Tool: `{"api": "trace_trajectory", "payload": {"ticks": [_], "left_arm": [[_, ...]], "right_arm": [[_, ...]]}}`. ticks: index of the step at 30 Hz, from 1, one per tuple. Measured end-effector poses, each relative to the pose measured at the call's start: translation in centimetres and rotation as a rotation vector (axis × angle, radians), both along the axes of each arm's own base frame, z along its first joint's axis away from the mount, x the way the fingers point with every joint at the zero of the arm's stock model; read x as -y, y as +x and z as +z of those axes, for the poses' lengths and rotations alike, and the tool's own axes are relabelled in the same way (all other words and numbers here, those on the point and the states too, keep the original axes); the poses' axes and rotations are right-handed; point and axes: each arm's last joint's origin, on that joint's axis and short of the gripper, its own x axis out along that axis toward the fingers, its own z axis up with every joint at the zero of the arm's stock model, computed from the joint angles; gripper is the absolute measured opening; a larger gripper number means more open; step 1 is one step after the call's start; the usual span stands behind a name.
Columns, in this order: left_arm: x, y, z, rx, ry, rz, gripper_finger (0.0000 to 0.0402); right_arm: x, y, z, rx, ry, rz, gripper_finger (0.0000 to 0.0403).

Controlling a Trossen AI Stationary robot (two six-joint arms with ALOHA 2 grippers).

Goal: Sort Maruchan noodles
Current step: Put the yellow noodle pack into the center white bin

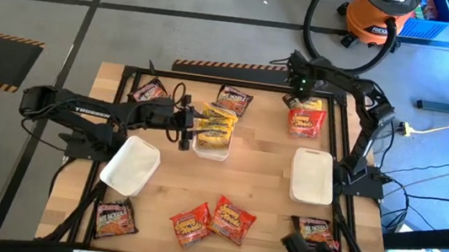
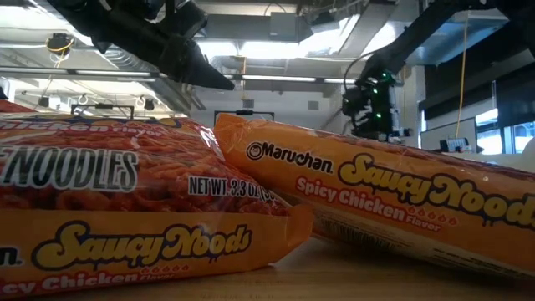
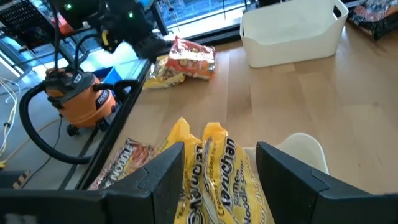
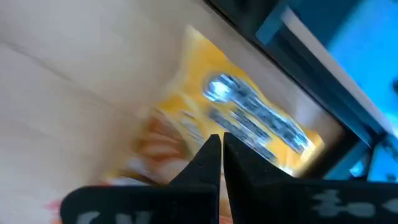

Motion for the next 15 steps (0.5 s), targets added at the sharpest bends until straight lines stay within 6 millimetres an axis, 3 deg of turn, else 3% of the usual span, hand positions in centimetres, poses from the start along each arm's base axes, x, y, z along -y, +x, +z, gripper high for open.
{"api": "trace_trajectory", "payload": {"ticks": [4,7,15], "left_arm": [[0.0,0.0,-0.1,-0.011,-0.003,0.0,0.0192],[0.0,0.0,-0.1,-0.013,-0.003,0.0,0.0192],[0.0,0.0,-0.1,-0.012,-0.004,0.0,0.0192]], "right_arm": [[0.2,-2.0,-1.5,-0.014,0.045,-0.078,0.0001],[0.0,-2.3,-2.6,0.011,0.085,-0.089,0.0001],[-0.8,1.1,-3.3,0.118,0.046,0.008,0.0001]]}}
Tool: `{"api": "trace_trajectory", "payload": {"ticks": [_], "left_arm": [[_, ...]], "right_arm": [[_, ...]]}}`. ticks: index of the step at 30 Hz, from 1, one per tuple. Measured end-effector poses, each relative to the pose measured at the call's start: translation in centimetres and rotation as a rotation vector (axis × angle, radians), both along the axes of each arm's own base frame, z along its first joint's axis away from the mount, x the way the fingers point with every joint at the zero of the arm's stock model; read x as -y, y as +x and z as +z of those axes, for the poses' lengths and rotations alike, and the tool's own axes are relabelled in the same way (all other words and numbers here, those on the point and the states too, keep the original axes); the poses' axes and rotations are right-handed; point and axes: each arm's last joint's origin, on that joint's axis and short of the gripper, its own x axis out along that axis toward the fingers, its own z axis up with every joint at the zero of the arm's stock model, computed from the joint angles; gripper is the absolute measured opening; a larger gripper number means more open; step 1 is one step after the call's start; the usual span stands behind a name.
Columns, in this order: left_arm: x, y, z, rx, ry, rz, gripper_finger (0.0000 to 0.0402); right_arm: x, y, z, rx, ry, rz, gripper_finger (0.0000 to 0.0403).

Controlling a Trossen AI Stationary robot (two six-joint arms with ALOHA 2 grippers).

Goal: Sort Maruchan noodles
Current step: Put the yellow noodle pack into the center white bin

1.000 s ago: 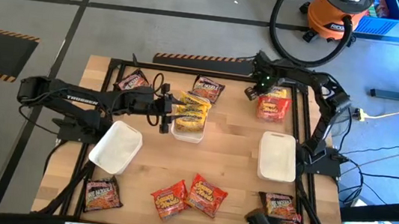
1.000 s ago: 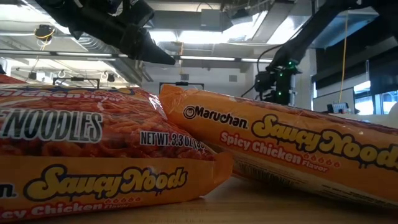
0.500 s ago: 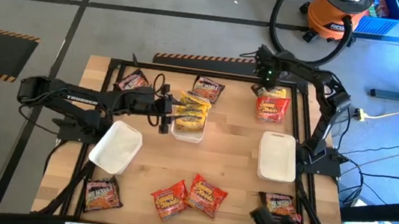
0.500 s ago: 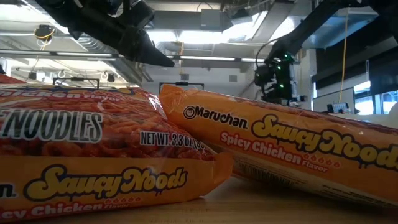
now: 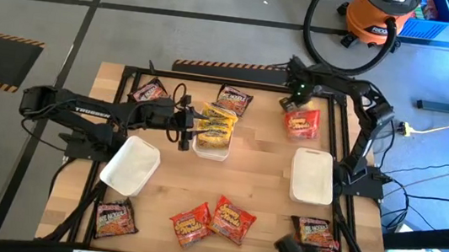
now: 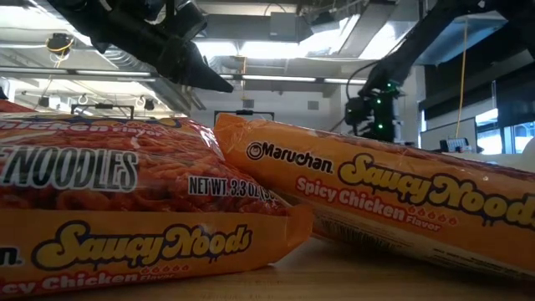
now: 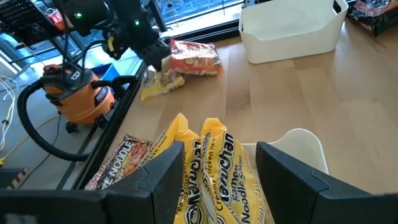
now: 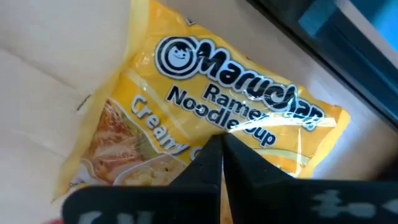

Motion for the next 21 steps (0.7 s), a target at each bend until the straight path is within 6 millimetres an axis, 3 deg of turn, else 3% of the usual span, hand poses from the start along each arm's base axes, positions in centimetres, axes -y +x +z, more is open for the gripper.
{"api": "trace_trajectory", "payload": {"ticks": [12,21], "left_arm": [[0.0,0.0,0.0,0.001,0.0,0.0,0.0192],[0.0,0.0,0.0,0.014,-0.04,0.015,0.0192]], "right_arm": [[-3.8,5.2,-0.1,0.089,-0.014,0.138,0.0001],[-8.1,8.8,-0.1,0.121,0.01,0.253,0.0001]]}}
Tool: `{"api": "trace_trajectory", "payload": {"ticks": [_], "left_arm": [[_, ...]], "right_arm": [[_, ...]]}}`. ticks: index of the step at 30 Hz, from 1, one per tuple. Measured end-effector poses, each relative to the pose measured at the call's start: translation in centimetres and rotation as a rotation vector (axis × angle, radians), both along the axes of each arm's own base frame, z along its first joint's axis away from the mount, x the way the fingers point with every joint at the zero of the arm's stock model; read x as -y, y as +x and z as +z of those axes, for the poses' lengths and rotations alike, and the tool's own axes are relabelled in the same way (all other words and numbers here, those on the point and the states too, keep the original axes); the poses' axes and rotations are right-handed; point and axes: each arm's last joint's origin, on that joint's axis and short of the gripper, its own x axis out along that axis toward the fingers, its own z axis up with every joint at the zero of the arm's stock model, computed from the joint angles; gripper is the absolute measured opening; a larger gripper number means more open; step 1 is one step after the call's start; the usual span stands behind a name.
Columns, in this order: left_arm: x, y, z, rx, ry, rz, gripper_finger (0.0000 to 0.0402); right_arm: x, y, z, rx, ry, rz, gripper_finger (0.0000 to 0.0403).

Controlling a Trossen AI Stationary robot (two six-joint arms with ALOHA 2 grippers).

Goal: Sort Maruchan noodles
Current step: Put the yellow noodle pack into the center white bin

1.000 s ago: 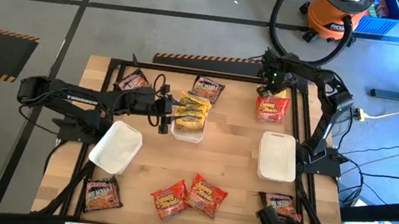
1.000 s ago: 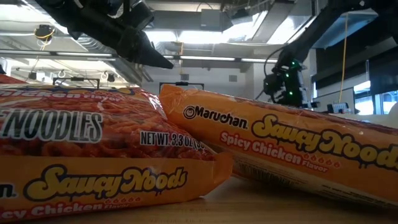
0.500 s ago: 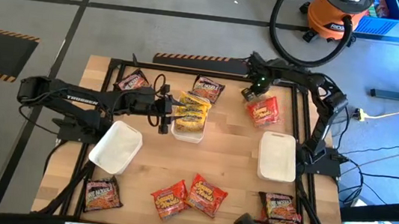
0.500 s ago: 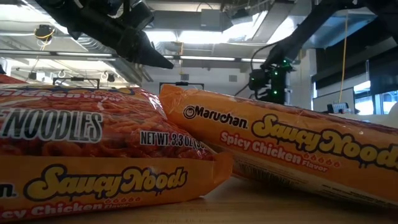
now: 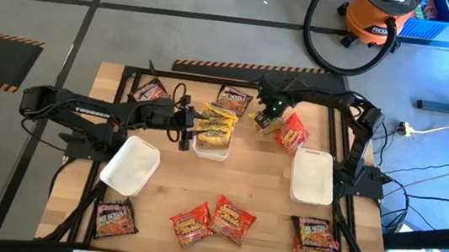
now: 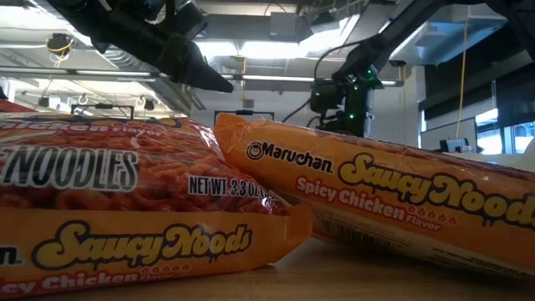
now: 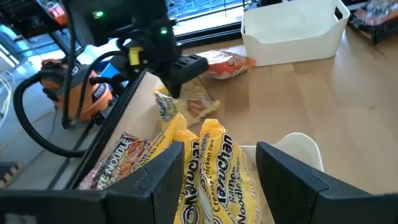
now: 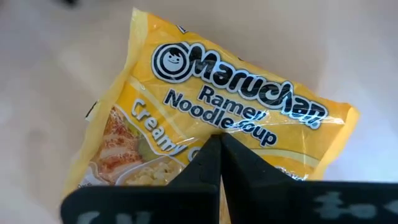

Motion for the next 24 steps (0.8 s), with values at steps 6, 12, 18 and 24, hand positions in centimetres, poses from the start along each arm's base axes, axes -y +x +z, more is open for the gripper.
{"api": "trace_trajectory", "payload": {"ticks": [6,12,18,24], "left_arm": [[0.0,0.0,0.0,0.019,-0.067,0.024,0.0192],[0.7,0.1,0.0,0.041,-0.172,0.034,0.0192],[2.6,0.3,0.0,0.049,-0.232,-0.011,0.0192],[5.0,0.6,-0.4,0.044,-0.256,-0.01,0.0192]], "right_arm": [[-3.4,1.9,-0.1,-0.006,0.014,0.057,0.0001],[-6.9,3.4,-0.1,-0.004,0.038,0.12,0.0001],[-10.3,4.5,0.1,-0.007,0.013,0.207,0.0001],[-12.7,3.6,3.2,0.013,-0.079,0.235,0.0001]]}}
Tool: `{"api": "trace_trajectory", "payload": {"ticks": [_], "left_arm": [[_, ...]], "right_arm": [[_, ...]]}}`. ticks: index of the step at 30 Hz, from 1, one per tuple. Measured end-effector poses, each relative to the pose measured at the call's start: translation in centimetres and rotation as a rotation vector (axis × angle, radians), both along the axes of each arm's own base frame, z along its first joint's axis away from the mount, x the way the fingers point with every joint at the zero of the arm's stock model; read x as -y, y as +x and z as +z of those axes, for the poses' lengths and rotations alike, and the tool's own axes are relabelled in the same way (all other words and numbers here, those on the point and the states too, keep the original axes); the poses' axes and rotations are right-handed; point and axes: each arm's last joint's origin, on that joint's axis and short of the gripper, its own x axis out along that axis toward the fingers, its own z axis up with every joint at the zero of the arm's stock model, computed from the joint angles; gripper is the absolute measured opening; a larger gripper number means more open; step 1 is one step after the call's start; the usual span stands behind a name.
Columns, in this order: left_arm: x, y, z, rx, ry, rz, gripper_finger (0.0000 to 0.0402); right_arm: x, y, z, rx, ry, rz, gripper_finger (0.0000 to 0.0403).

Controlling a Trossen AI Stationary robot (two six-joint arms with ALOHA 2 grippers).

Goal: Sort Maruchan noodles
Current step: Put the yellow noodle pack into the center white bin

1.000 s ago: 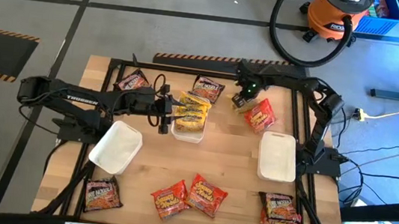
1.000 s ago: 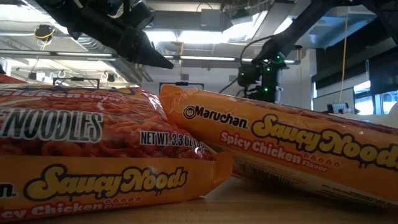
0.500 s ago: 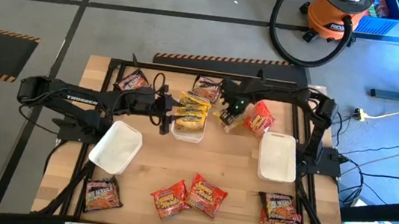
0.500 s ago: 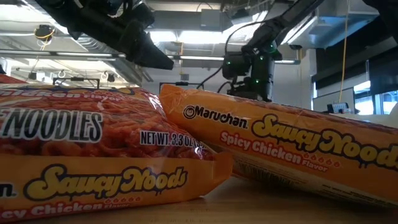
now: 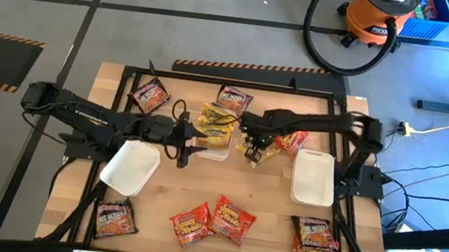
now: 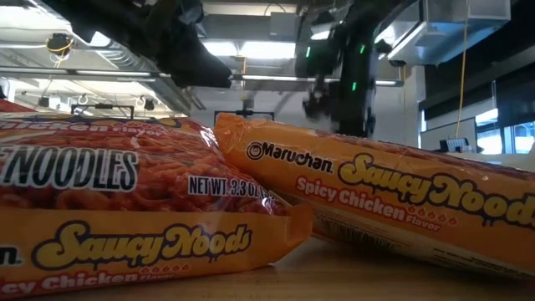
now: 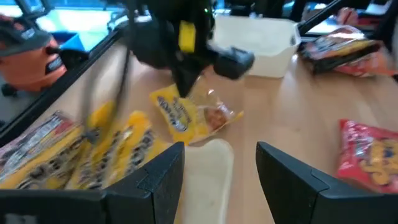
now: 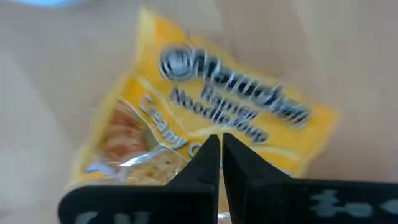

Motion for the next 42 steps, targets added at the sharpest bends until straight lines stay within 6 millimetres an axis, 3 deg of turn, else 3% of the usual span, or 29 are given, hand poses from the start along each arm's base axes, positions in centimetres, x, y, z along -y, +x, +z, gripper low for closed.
{"api": "trace_trajectory", "payload": {"ticks": [3,7,12,16,23,33,38,42], "left_arm": [[1.3,0.4,-0.4,0.002,0.002,-0.023,0.0192],[2.6,1.2,-1.1,0.022,-0.014,-0.063,0.0192],[3.4,2.1,-2.3,0.011,-0.014,-0.085,0.0192],[3.3,2.4,-2.8,0.005,-0.012,-0.08,0.0192],[2.8,2.5,-2.8,0.005,-0.01,-0.065,0.0192],[2.8,2.5,-2.8,0.003,-0.01,-0.065,0.0192],[2.9,2.4,-2.8,0.001,-0.013,-0.071,0.0192],[2.9,2.4,-2.8,0.0,-0.01,-0.072,0.0192]], "right_arm": [[-0.6,-1.3,1.9,0.048,-0.073,-0.001,0.0001],[-0.5,-3.8,1.6,0.078,-0.095,-0.036,0.0001],[0.2,-6.7,-1.3,0.051,-0.04,-0.093,0.0001],[0.1,-7.6,-2.7,0.019,-0.011,-0.094,0.0001],[-0.7,-7.4,-3.0,0.059,0.134,-0.082,0.0001],[-3.9,-5.9,-2.3,0.186,0.394,0.091,0.0001],[-2.5,-5.9,0.1,0.25,0.359,0.113,0.0001],[0.5,-5.9,1.8,0.355,0.316,0.088,0.0001]]}}
